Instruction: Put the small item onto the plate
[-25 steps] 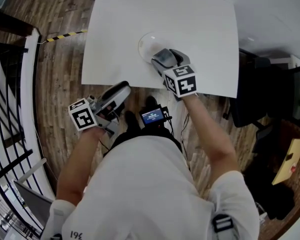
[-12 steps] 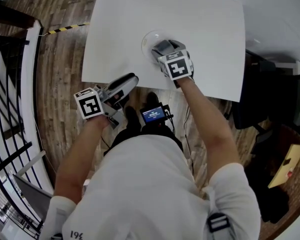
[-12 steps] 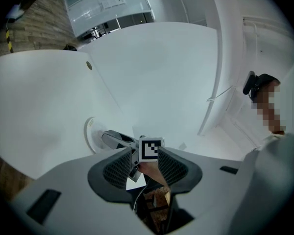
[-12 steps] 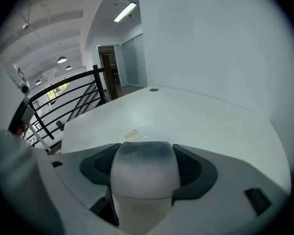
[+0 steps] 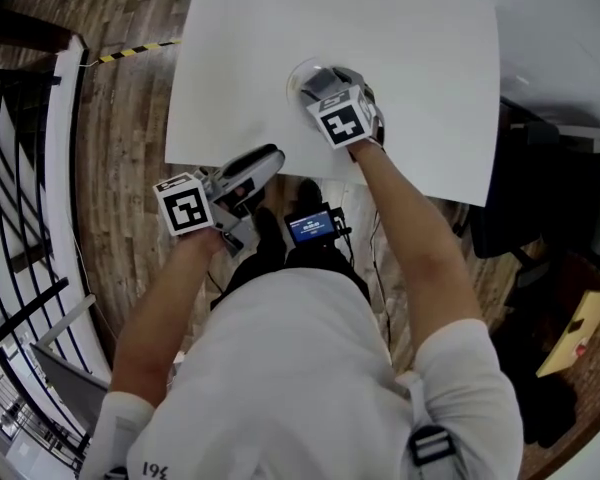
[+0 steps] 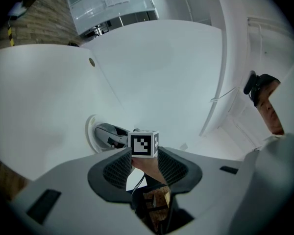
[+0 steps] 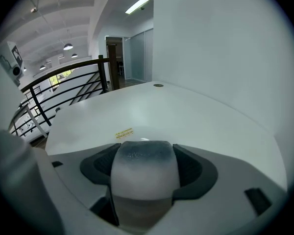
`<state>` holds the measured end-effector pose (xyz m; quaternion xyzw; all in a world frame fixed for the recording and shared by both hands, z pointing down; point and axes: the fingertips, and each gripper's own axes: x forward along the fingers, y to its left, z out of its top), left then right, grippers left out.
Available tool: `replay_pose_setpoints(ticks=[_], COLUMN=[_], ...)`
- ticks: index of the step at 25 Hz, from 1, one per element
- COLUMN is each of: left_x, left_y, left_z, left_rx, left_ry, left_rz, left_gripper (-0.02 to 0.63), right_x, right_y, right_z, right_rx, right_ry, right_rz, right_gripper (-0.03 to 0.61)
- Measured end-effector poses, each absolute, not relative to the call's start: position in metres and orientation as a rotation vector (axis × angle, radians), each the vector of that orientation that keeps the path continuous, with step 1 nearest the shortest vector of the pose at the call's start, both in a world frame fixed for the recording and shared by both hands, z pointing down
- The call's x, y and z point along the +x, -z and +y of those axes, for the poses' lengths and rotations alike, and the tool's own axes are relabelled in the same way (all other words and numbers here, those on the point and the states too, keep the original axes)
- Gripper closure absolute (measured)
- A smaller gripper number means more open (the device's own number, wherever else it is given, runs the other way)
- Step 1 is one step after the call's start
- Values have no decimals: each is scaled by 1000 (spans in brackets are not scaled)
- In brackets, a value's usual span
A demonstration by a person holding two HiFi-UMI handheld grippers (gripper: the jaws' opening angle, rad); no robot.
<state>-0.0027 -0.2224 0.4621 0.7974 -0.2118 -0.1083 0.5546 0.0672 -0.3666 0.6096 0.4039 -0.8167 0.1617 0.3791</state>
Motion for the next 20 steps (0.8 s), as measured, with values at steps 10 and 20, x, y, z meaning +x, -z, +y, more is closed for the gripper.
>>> replay_pose_setpoints(ticks=[10,20], left_x=[-4,-4], left_y=[-463,-465], left_z=[-219,-218], left_rx=[1873,1834], left_ry=[259,264], left_rz=[-498,-501], left_gripper=[466,466], right_x=[62,56], right_y=[-607,-606], right_z=[-365,-369], right_rx=[1083,1090], right_ry=[-391,-361], right_rz=[-2077,-2078], right_gripper=[262,262])
